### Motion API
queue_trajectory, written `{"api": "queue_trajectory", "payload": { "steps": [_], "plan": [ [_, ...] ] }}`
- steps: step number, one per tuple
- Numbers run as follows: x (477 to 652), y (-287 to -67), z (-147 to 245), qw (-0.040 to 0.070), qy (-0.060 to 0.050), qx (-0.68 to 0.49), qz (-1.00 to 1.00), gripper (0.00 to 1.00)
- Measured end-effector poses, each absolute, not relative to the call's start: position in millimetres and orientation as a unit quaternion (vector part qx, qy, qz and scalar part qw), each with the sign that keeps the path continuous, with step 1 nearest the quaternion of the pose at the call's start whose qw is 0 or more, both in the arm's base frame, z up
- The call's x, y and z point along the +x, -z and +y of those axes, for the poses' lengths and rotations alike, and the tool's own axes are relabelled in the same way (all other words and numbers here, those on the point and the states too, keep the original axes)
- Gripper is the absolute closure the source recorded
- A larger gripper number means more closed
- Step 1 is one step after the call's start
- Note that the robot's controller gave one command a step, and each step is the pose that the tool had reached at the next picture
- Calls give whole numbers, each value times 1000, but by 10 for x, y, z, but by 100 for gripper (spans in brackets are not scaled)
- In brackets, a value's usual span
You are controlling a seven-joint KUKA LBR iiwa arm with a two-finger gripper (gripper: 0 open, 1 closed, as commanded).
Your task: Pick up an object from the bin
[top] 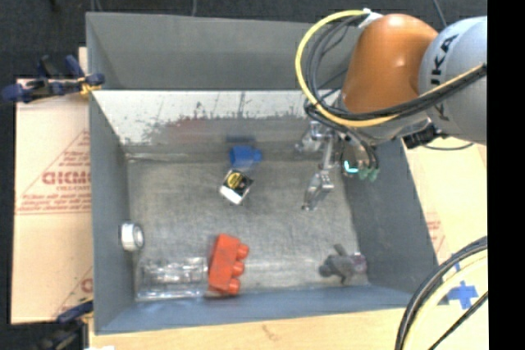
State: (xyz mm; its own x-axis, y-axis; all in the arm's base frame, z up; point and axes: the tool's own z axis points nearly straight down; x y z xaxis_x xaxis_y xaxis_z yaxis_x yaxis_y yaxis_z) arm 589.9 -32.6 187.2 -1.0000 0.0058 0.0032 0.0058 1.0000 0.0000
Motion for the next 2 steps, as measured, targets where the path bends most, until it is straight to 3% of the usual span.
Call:
{"api": "queue_trajectory", "payload": {
  "steps": [1,2],
  "plan": [
    [6300,-1485,285,-2,1,49,-999,0],
    [6597,-939,642,-9,1,52,-999,0]
  ]
}}
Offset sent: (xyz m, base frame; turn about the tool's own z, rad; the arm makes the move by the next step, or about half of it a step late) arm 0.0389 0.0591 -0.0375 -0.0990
